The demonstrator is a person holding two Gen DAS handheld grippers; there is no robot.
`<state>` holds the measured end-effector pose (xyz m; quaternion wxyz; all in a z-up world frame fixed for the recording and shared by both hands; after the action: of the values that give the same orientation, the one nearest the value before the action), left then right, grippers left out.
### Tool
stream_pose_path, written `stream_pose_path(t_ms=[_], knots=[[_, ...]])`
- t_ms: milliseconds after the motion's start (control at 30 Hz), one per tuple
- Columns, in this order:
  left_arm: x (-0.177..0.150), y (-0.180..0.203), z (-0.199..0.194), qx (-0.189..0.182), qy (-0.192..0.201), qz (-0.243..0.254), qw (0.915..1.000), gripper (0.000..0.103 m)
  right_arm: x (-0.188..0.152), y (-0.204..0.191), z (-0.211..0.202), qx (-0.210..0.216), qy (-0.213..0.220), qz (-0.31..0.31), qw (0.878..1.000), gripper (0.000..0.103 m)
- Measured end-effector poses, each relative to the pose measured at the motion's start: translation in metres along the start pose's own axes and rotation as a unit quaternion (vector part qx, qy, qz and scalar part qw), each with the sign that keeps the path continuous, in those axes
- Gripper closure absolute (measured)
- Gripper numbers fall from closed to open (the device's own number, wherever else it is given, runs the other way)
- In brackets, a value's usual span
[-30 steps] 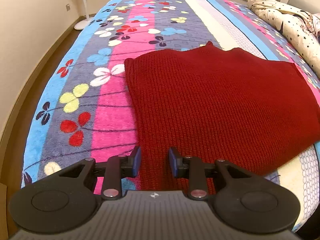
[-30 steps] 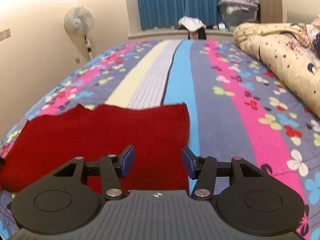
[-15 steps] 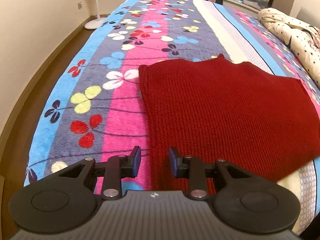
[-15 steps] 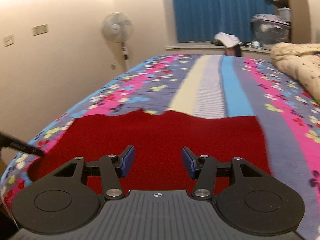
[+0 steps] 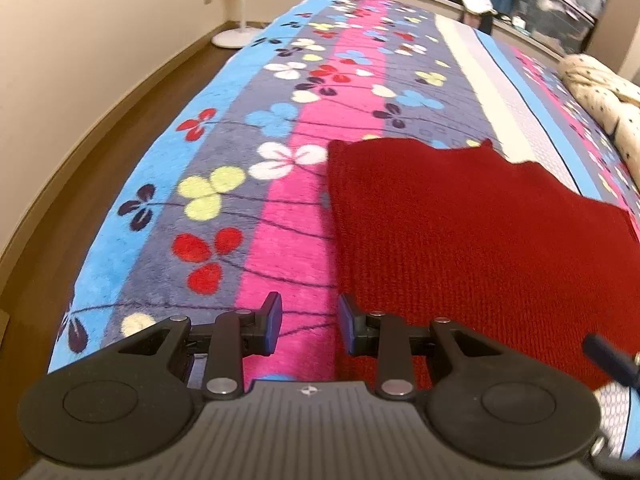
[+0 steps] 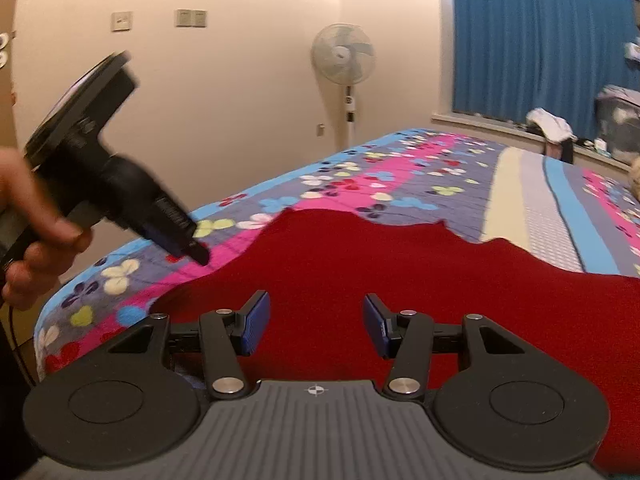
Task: Fold small clothes
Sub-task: 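Pinch the sweater edge with the right gripper and lift it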
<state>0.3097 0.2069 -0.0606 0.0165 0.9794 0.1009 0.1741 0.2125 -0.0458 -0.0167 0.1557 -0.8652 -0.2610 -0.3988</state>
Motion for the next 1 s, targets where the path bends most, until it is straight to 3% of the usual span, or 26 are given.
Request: stream_pose_path(t_ms=[167, 300, 500, 867, 933, 1000], knots=[[0.006, -0.010, -0.001, -0.007, 0.006, -0.021, 0.9997, 0.069, -0.003, -0.033, 0.007, 0.011, 0.008, -0.074, 0.997, 0.048], [0.009, -0.017, 0.001, -0.006, 0.002, -0.029, 0.9996, 0.069, -0.008, -0.059, 0.017, 0.018, 0.005, -0.135, 0.991, 0.039], [0.011, -0.024, 0.004, -0.005, 0.000, -0.033, 0.9994, 0.065, -0.019, -0.088, 0.041, 0.021, -0.008, -0.198, 0.980, 0.039], [0.016, -0.016, 0.008, -0.015, -0.003, -0.029, 0.9995, 0.065, -0.034, -0.114, 0.073, -0.037, -0.017, -0.309, 0.950, 0.035], [0.017, -0.012, 0.010, -0.018, -0.004, -0.026, 0.9995, 0.065, -0.034, -0.117, 0.073, -0.042, -0.013, -0.322, 0.946, 0.036], [0.018, -0.009, 0.012, -0.021, -0.006, -0.023, 0.9995, 0.064, -0.035, -0.119, 0.071, -0.037, -0.013, -0.330, 0.943, 0.049]])
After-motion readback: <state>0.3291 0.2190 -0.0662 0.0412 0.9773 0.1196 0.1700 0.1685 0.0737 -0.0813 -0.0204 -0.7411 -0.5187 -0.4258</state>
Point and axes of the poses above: each gripper's, at about its wrist camera, not at the fingertips, and z roughly the way its jaws point, y to its right, x to its top, the point moved 9 cm from there along z, roughly the way its jaws point, and after that the axes turned 14 degrees about -y, right-handed, at the moved point
